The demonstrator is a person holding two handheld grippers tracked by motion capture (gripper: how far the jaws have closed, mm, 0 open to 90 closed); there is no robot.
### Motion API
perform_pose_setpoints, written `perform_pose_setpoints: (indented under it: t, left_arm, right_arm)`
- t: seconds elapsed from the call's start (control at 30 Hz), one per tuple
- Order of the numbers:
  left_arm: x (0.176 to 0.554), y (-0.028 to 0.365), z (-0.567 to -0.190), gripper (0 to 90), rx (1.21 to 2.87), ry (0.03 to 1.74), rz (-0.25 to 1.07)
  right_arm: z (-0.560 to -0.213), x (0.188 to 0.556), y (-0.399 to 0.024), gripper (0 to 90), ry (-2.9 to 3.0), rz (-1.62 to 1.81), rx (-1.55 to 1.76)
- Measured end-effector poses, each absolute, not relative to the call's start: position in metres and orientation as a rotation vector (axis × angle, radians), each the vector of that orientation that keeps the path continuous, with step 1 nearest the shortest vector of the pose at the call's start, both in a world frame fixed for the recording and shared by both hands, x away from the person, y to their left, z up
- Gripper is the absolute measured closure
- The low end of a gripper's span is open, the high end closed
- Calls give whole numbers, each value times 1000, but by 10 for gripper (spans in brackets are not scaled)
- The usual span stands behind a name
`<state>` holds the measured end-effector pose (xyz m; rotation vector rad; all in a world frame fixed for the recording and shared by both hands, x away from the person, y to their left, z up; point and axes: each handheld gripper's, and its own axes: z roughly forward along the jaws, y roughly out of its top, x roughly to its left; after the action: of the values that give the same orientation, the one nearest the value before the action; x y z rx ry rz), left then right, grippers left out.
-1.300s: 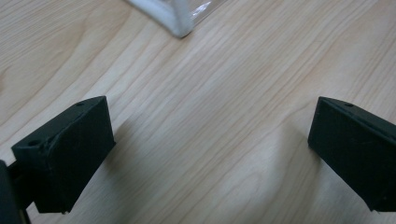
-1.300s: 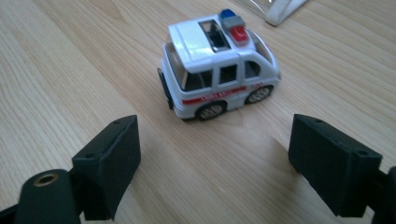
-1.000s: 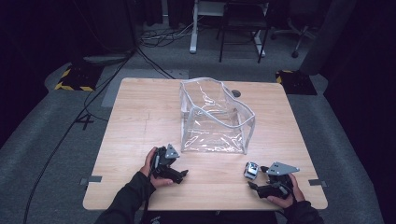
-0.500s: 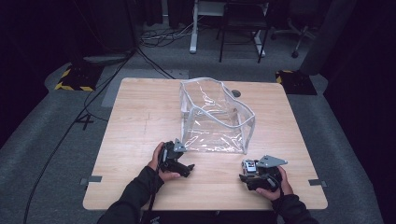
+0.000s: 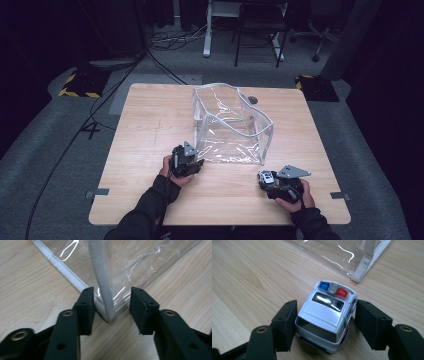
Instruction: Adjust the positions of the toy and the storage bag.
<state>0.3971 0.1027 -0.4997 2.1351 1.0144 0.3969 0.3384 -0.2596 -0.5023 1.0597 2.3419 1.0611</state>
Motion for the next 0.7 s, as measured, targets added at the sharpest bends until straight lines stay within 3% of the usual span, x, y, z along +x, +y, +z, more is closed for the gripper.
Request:
perform_pose_setpoints:
  t: [0.07,0.2,0.27,0.7]
  left_arm:
    - [396,104,-499,603,2148,991,424]
    - [394,107,-498,795,2131,951,420]
    - [395,108,-498,836,2126,942,405]
    - [384,132,-495,870,2181,855,283]
  right_arm:
    - [-502,338,-259,379,2333,1062,1065]
    - [-502,337,-261,467,2334,1075,1047]
    - [-502,337,-261,468,2330,1065,1045]
    - [-501,338,-273,469,2292,1033,1067]
